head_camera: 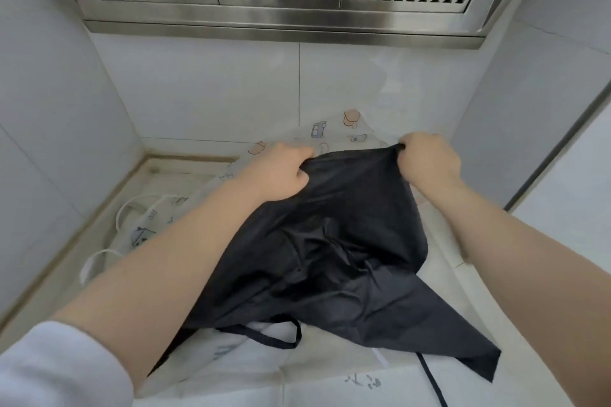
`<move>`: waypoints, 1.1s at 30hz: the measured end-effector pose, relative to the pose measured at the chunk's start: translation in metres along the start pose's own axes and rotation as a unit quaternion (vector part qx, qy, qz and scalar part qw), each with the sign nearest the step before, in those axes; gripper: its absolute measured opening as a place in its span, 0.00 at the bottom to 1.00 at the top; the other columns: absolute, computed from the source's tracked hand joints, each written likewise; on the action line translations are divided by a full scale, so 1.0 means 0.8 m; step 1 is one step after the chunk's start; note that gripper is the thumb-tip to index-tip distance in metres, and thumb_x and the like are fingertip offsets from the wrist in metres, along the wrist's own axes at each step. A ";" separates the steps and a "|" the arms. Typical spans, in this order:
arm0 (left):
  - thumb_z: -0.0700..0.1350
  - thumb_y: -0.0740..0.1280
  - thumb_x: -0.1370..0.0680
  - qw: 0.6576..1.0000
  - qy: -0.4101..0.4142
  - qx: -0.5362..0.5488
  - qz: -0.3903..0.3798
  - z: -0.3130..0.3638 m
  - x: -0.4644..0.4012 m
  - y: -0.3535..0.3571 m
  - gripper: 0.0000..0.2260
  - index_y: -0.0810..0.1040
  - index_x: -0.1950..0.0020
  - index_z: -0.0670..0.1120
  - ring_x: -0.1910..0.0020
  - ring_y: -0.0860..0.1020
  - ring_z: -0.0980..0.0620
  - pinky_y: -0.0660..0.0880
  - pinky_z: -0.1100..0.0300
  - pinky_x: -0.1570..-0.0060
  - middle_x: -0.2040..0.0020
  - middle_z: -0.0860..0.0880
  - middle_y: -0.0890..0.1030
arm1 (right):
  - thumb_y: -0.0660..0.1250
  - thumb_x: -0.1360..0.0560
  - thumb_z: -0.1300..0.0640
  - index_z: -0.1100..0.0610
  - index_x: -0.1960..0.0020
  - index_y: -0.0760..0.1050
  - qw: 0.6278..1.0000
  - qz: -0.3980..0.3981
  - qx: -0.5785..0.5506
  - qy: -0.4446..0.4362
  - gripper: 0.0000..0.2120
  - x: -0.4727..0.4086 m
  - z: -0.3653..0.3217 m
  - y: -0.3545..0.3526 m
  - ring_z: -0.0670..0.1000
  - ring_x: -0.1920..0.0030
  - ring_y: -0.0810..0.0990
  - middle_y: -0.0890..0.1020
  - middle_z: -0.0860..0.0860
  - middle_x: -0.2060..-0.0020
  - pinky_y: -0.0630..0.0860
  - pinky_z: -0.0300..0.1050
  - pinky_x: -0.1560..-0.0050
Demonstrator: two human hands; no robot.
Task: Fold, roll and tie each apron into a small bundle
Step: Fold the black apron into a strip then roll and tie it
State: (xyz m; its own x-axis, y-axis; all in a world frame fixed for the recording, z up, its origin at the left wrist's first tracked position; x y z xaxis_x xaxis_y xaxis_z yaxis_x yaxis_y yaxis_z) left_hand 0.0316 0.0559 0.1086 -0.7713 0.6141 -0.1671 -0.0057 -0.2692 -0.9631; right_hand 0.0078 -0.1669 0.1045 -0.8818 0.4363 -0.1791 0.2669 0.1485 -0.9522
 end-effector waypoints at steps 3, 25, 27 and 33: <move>0.38 0.58 0.22 0.998 -0.025 -0.035 0.040 -0.029 -0.034 0.001 0.12 0.79 0.44 0.44 0.43 0.71 0.43 0.64 0.55 0.50 0.46 0.45 0.77 | 0.55 0.30 0.70 0.66 0.55 0.75 0.968 -0.056 -0.240 0.048 0.11 -0.038 0.005 0.017 0.60 0.60 0.83 0.83 0.62 0.62 0.80 0.56 0.56; 0.49 0.57 0.19 0.966 -0.132 0.089 -0.204 -0.039 0.000 0.224 0.10 0.74 0.41 0.49 0.61 0.79 0.47 0.78 0.51 0.56 0.57 0.46 0.81 | 0.68 0.27 0.44 0.52 0.43 0.75 0.868 -0.428 0.007 -0.253 0.17 0.042 0.043 0.252 0.52 0.44 0.73 0.72 0.52 0.44 0.70 0.42 0.43; 0.49 0.57 0.19 0.960 -0.148 0.120 -0.206 -0.038 0.021 0.228 0.09 0.73 0.49 0.47 0.64 0.80 0.47 0.78 0.52 0.58 0.61 0.46 0.81 | 0.70 0.31 0.39 0.52 0.27 0.60 0.838 -0.479 0.083 -0.246 0.39 0.086 0.065 0.272 0.54 0.32 0.64 0.62 0.53 0.29 0.65 0.48 0.33; 0.50 0.59 0.20 0.951 -0.135 0.158 -0.231 -0.032 0.078 0.255 0.12 0.75 0.58 0.47 0.63 0.80 0.49 0.78 0.52 0.57 0.62 0.48 0.82 | 0.69 0.27 0.55 0.54 0.25 0.51 0.856 -0.390 0.251 -0.227 0.38 0.142 0.079 0.281 0.58 0.28 0.61 0.55 0.57 0.26 0.65 0.53 0.34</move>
State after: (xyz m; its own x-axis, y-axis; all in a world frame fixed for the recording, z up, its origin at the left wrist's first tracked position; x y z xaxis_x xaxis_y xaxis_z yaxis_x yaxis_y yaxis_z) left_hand -0.0015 0.0580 -0.1035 -0.7749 0.5203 0.3588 -0.5411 -0.2529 -0.8020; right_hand -0.0567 -0.1399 -0.1458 -0.8059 -0.0293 0.5914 -0.5731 -0.2125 -0.7915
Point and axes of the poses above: each hand's wrist, its own x-axis away from the middle knuckle, its own y-axis out of the palm, z = x × y, the point moved 7 cm from there along -x, towards the middle knuckle
